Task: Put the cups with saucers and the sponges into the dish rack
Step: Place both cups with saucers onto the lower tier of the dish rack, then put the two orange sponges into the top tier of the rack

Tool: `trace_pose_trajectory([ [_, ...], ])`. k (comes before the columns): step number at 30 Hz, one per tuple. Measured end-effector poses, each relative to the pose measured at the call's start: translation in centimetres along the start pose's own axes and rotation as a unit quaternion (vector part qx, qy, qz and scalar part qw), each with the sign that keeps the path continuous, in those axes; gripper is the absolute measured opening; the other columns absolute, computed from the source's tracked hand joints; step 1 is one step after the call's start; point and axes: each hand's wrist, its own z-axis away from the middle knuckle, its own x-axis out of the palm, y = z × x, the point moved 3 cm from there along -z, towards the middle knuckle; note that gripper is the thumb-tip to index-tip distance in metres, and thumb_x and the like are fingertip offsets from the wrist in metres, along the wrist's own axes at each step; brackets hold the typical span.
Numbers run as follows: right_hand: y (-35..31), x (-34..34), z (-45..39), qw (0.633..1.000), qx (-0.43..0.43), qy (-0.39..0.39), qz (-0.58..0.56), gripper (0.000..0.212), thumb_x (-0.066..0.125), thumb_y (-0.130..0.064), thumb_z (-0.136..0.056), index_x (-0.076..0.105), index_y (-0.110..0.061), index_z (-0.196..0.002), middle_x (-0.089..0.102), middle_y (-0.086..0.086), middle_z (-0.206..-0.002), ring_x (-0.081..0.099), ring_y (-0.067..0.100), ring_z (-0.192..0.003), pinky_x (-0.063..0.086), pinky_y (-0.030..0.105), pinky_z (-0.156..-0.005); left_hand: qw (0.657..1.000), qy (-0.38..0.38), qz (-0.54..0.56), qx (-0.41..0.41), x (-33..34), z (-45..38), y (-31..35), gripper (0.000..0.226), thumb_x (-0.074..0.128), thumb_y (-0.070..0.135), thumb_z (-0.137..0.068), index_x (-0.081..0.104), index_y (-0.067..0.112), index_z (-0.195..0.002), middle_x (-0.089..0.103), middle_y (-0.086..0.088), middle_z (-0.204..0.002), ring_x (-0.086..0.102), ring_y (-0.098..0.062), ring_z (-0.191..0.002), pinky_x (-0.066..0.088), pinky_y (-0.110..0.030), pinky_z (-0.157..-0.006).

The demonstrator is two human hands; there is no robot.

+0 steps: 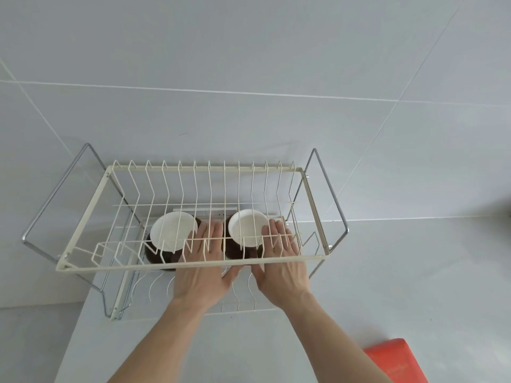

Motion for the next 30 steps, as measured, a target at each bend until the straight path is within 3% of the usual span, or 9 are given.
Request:
trace_pose_trajectory([
  [3,-0.5,-0.2,2.4,0.999,0.009,-0.038,-0.004,0.078,0.052,-0.047,-0.095,0.024,-0.006,-0.154,0.027,0.016,-0.161,0.02,0.029,-0.151,0.026,0.046,-0.121,0.996,-0.035,-0.07,-0.037,-1.1,3.2,0.5,0.103,0.011,0.083,-0.083,0.037,0.01,-0.151,0.042,-0.018,-0.154,0.037,-0.033,-0.144,0.031,-0.049,-0.118],
  [6,-1.0,-0.3,5.3,0.997,0.0,-0.074,0.01,0.076,0.046,-0.049,-0.096,0.023,-0.006,-0.155,0.022,0.012,-0.163,0.012,0.027,-0.153,0.022,0.044,-0.123,0.998,0.015,-0.066,0.009,-1.4,5.6,1.0,0.099,0.032,0.076,-0.087,0.012,0.01,-0.158,0.025,-0.01,-0.164,0.018,-0.026,-0.153,0.021,-0.043,-0.124],
  [11,-0.5,-0.6,10.4,0.997,0.001,-0.082,-0.004,0.073,0.043,-0.048,-0.097,0.028,-0.005,-0.153,0.025,0.013,-0.163,0.015,0.027,-0.153,0.023,0.045,-0.122,0.998,0.011,-0.047,0.04,-0.8,9.0,2.2,0.095,0.035,0.073,-0.088,0.017,0.011,-0.158,0.022,-0.005,-0.166,0.014,-0.02,-0.154,0.01,-0.039,-0.124],
  [18,3.5,-1.6,18.0,0.991,0.064,-0.117,0.017,0.074,0.039,-0.051,-0.098,0.023,-0.008,-0.156,0.02,0.01,-0.165,0.01,0.024,-0.153,0.012,0.04,-0.126,0.992,-0.065,0.002,0.111,1.4,14.6,5.8,0.09,0.033,0.069,-0.091,0.0,0.02,-0.16,0.001,0.007,-0.168,-0.008,-0.008,-0.153,-0.002,-0.035,-0.124],
  [26,10.2,-3.7,24.1,0.972,0.203,-0.114,0.035,0.073,0.061,-0.045,-0.09,0.039,-0.006,-0.148,0.039,0.014,-0.156,0.029,0.03,-0.148,0.024,0.044,-0.122,0.961,-0.161,0.058,0.217,3.3,20.0,9.9,0.094,0.044,0.066,-0.084,-0.002,0.033,-0.158,-0.007,0.024,-0.163,-0.011,0.002,-0.151,-0.007,-0.026,-0.122],
  [30,12.2,-3.9,26.4,0.95,0.28,-0.137,0.034,0.074,0.062,-0.049,-0.088,0.043,-0.007,-0.146,0.039,0.013,-0.156,0.025,0.035,-0.148,0.022,0.05,-0.122,0.937,-0.234,0.071,0.251,4.1,22.0,10.9,0.098,0.055,0.062,-0.079,-0.003,0.043,-0.155,-0.009,0.031,-0.159,-0.015,0.009,-0.147,-0.018,-0.018,-0.117],
])
